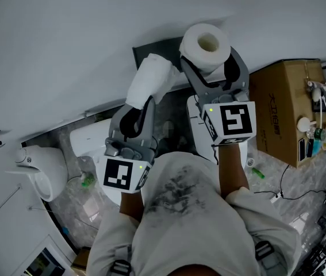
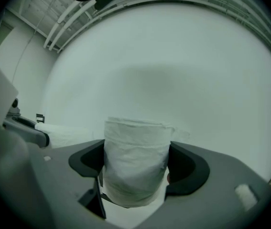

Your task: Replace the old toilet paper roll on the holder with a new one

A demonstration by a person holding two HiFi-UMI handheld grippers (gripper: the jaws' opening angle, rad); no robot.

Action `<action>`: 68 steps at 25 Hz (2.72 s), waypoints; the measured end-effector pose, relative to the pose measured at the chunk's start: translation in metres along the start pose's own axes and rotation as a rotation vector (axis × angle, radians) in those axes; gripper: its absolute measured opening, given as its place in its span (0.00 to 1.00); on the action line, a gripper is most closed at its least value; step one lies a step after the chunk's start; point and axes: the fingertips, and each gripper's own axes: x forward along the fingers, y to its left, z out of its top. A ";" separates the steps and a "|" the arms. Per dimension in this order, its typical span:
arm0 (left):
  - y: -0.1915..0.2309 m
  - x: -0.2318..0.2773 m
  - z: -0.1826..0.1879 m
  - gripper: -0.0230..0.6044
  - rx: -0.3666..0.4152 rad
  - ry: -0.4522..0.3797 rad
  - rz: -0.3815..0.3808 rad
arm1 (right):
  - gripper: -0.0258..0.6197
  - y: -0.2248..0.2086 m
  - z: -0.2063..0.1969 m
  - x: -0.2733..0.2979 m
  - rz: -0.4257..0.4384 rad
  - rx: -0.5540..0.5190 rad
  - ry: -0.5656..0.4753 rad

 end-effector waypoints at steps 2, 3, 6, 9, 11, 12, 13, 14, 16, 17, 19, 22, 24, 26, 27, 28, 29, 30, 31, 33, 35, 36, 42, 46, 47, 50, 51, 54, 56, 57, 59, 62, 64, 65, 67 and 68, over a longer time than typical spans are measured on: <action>-0.006 0.003 -0.002 0.07 0.005 0.000 -0.020 | 0.64 -0.007 -0.002 -0.006 -0.021 0.004 -0.001; -0.008 0.004 -0.003 0.07 0.007 0.000 -0.030 | 0.64 -0.011 -0.003 -0.009 -0.031 0.005 -0.001; -0.017 0.007 -0.006 0.07 0.004 0.003 -0.057 | 0.64 -0.022 -0.005 -0.019 -0.067 0.010 -0.003; -0.027 0.009 -0.011 0.07 0.006 -0.001 -0.087 | 0.64 -0.033 -0.009 -0.030 -0.099 0.016 -0.007; -0.033 0.010 -0.016 0.07 0.001 0.010 -0.101 | 0.64 -0.039 -0.013 -0.036 -0.115 0.023 -0.006; -0.036 0.010 -0.018 0.07 0.001 0.012 -0.109 | 0.64 -0.041 -0.015 -0.040 -0.122 0.025 -0.005; -0.039 0.011 -0.020 0.07 0.001 0.012 -0.117 | 0.64 -0.044 -0.017 -0.043 -0.127 0.026 -0.003; -0.042 0.011 -0.021 0.07 0.000 0.012 -0.124 | 0.64 -0.046 -0.019 -0.045 -0.132 0.024 -0.001; -0.043 0.012 -0.024 0.07 -0.003 0.014 -0.132 | 0.64 -0.047 -0.024 -0.048 -0.138 0.024 0.005; -0.042 0.011 -0.026 0.07 -0.006 0.017 -0.135 | 0.64 -0.046 -0.027 -0.049 -0.140 0.026 0.009; -0.042 0.009 -0.029 0.07 -0.010 0.025 -0.136 | 0.64 -0.046 -0.032 -0.051 -0.144 0.028 0.021; -0.043 0.007 -0.036 0.07 -0.014 0.043 -0.133 | 0.64 -0.047 -0.042 -0.056 -0.150 0.024 0.047; -0.042 0.006 -0.039 0.07 -0.017 0.049 -0.129 | 0.64 -0.048 -0.049 -0.058 -0.153 0.026 0.058; -0.042 0.005 -0.043 0.07 -0.020 0.052 -0.124 | 0.64 -0.048 -0.057 -0.058 -0.154 0.028 0.068; -0.041 0.005 -0.045 0.07 -0.022 0.054 -0.122 | 0.64 -0.048 -0.061 -0.059 -0.153 0.027 0.073; -0.041 0.005 -0.048 0.07 -0.023 0.055 -0.119 | 0.64 -0.048 -0.066 -0.058 -0.151 0.026 0.078; -0.041 0.005 -0.050 0.07 -0.023 0.056 -0.116 | 0.64 -0.048 -0.070 -0.058 -0.149 0.024 0.083; -0.041 0.005 -0.051 0.07 -0.023 0.057 -0.113 | 0.64 -0.048 -0.074 -0.058 -0.147 0.021 0.087; -0.041 0.005 -0.053 0.07 -0.024 0.059 -0.110 | 0.64 -0.048 -0.077 -0.058 -0.145 0.017 0.090; -0.042 0.005 -0.058 0.07 -0.029 0.062 -0.103 | 0.64 -0.049 -0.085 -0.058 -0.140 0.006 0.098; -0.041 0.006 -0.062 0.07 -0.033 0.064 -0.097 | 0.64 -0.050 -0.094 -0.056 -0.136 -0.006 0.108; -0.041 0.006 -0.064 0.07 -0.033 0.064 -0.095 | 0.64 -0.051 -0.098 -0.055 -0.135 -0.012 0.114; -0.042 0.010 -0.071 0.07 -0.032 0.054 -0.103 | 0.64 -0.050 -0.123 -0.049 -0.104 -0.057 0.126; -0.042 0.012 -0.077 0.07 -0.038 0.058 -0.105 | 0.64 -0.046 -0.142 -0.042 -0.079 -0.088 0.152; -0.041 0.011 -0.078 0.07 -0.041 0.058 -0.103 | 0.64 -0.045 -0.145 -0.041 -0.077 -0.096 0.154; -0.041 0.011 -0.084 0.07 -0.051 0.061 -0.100 | 0.64 -0.043 -0.153 -0.036 -0.070 -0.122 0.161; -0.041 0.011 -0.086 0.07 -0.055 0.062 -0.100 | 0.64 -0.043 -0.155 -0.034 -0.065 -0.130 0.164; -0.040 0.012 -0.093 0.07 -0.066 0.070 -0.101 | 0.64 -0.041 -0.163 -0.029 -0.053 -0.150 0.174; -0.039 0.012 -0.097 0.07 -0.068 0.071 -0.101 | 0.64 -0.039 -0.168 -0.027 -0.042 -0.174 0.197; -0.039 0.012 -0.098 0.07 -0.070 0.070 -0.101 | 0.64 -0.039 -0.170 -0.027 -0.038 -0.189 0.207; -0.039 0.011 -0.100 0.07 -0.077 0.068 -0.097 | 0.63 -0.039 -0.173 -0.026 -0.035 -0.215 0.218; -0.037 0.010 -0.103 0.07 -0.089 0.068 -0.090 | 0.63 -0.038 -0.178 -0.022 -0.031 -0.258 0.237; -0.036 0.010 -0.106 0.07 -0.095 0.070 -0.086 | 0.63 -0.038 -0.182 -0.017 -0.026 -0.293 0.240; -0.036 0.011 -0.108 0.07 -0.098 0.071 -0.083 | 0.63 -0.039 -0.183 -0.016 -0.023 -0.308 0.242; -0.035 0.010 -0.110 0.07 -0.106 0.075 -0.078 | 0.63 -0.039 -0.186 -0.013 -0.016 -0.335 0.250; -0.035 0.010 -0.111 0.07 -0.109 0.077 -0.075 | 0.63 -0.039 -0.187 -0.012 -0.012 -0.349 0.253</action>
